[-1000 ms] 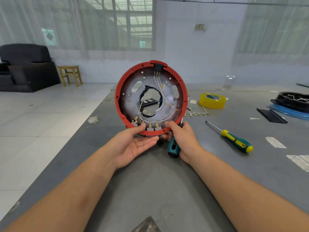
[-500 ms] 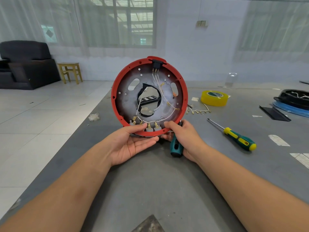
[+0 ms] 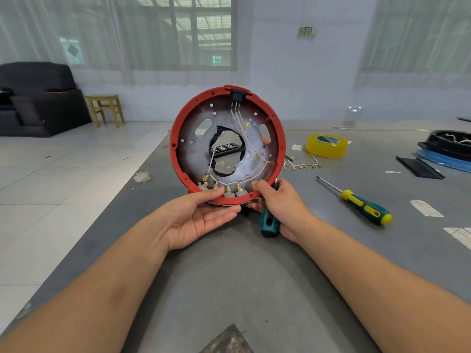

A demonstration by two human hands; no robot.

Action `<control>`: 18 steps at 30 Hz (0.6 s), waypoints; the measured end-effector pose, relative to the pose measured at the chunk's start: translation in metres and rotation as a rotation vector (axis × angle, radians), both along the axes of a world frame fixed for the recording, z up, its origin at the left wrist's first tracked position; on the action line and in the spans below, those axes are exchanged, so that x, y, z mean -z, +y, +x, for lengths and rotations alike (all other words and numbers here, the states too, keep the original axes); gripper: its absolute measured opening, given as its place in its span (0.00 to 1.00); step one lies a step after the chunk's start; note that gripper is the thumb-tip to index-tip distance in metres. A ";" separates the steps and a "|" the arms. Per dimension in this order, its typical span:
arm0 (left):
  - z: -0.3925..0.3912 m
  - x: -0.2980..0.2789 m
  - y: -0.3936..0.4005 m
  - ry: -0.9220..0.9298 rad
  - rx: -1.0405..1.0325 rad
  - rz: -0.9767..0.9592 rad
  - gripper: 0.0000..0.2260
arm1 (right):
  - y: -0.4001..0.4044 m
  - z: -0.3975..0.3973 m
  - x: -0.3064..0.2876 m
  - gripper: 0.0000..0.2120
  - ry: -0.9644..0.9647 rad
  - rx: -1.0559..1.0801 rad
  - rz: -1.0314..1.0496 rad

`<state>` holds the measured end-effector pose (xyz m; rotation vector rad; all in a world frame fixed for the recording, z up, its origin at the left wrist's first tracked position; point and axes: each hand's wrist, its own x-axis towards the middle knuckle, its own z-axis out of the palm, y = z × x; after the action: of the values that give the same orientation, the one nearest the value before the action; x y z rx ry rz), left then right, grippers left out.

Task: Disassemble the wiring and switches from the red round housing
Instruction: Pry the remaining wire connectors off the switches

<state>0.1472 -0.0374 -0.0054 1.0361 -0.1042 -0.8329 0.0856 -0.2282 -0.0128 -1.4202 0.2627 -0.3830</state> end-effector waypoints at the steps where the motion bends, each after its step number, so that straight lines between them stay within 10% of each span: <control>1: 0.000 0.000 0.000 0.003 0.000 -0.001 0.09 | -0.001 0.000 0.001 0.05 0.002 0.000 -0.011; 9: 0.000 0.002 0.001 -0.002 -0.070 0.007 0.17 | -0.011 0.002 0.005 0.25 0.115 0.040 -0.132; 18: -0.003 -0.002 0.003 0.008 0.009 0.066 0.19 | -0.012 -0.007 0.009 0.21 0.070 0.062 -0.079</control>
<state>0.1437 -0.0341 -0.0032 1.0951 -0.0751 -0.8534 0.0790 -0.2402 -0.0217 -1.5078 0.3519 -0.3987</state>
